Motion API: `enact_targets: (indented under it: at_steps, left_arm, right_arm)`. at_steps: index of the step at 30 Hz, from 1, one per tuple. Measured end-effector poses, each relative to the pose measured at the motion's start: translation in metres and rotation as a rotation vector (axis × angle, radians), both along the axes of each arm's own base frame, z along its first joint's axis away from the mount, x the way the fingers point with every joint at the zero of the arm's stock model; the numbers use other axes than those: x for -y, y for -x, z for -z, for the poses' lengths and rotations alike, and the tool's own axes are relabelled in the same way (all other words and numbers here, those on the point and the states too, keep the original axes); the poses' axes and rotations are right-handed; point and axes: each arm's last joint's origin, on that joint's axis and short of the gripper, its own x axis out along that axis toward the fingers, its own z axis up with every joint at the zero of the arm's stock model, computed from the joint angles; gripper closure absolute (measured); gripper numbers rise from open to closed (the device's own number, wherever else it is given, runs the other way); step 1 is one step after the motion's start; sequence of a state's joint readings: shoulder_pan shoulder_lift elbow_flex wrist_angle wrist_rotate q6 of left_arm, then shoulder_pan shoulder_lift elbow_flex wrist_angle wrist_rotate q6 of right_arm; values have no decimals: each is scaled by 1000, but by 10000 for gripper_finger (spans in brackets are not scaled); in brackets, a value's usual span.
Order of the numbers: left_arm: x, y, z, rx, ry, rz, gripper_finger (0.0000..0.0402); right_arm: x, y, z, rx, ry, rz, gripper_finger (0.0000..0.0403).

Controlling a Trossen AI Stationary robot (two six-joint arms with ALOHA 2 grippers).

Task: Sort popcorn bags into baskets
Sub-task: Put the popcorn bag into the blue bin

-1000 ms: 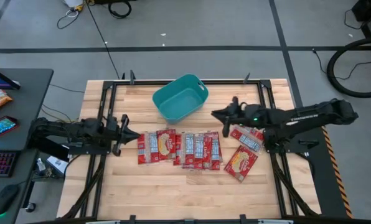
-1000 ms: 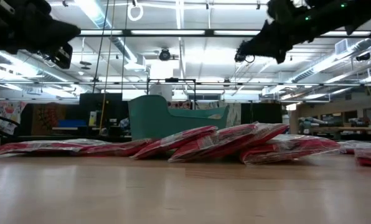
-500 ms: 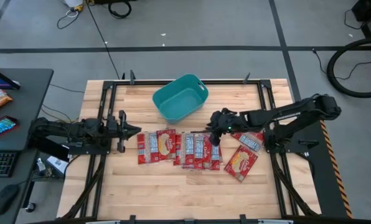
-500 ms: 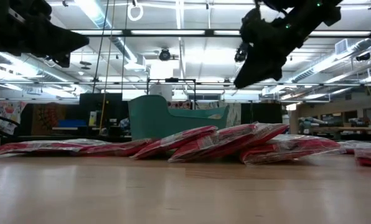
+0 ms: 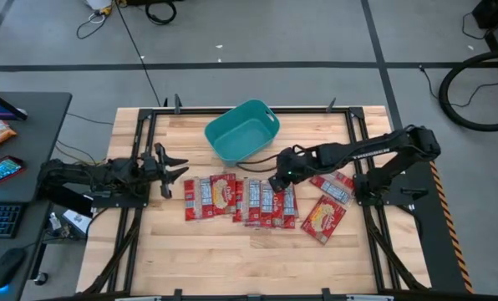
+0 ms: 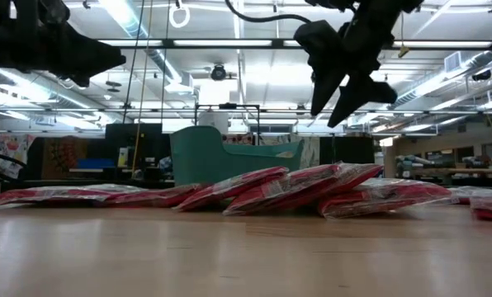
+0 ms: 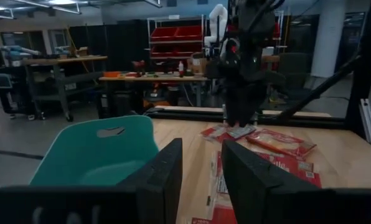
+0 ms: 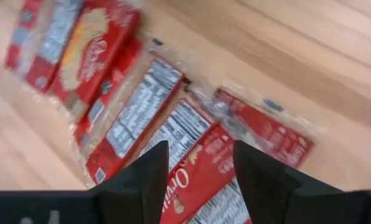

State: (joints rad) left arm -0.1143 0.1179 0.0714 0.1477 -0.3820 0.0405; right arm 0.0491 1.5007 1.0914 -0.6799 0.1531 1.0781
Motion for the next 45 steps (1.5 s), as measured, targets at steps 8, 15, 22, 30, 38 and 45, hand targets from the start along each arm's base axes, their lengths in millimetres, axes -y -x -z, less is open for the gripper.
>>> enact_targets:
  at_steps: [8, 15, 22, 30, 38, 45]
  left_arm:
    - [0, 0, 3, -9, 68, 7, 283]
    - [0, 0, 11, -78, 121, 7, 283]
    - [0, 0, 11, -75, 134, 9, 283]
    - [0, 0, 10, -65, 133, 9, 283]
    - [0, 0, 10, -70, 132, 9, 283]
    - [0, 0, 11, -76, 133, 9, 283]
  right_arm:
    - [-19, -5, 10, -104, -134, 170, 220]
    - [-42, 0, 21, -127, -161, 220, 219]
    - [-50, 0, 20, -121, -211, 224, 219]
    - [-47, -5, 23, -83, -236, 241, 223]
    - [-37, 2, 54, -84, -261, 296, 225]
    - [-28, 1, 76, 48, -321, 288, 226]
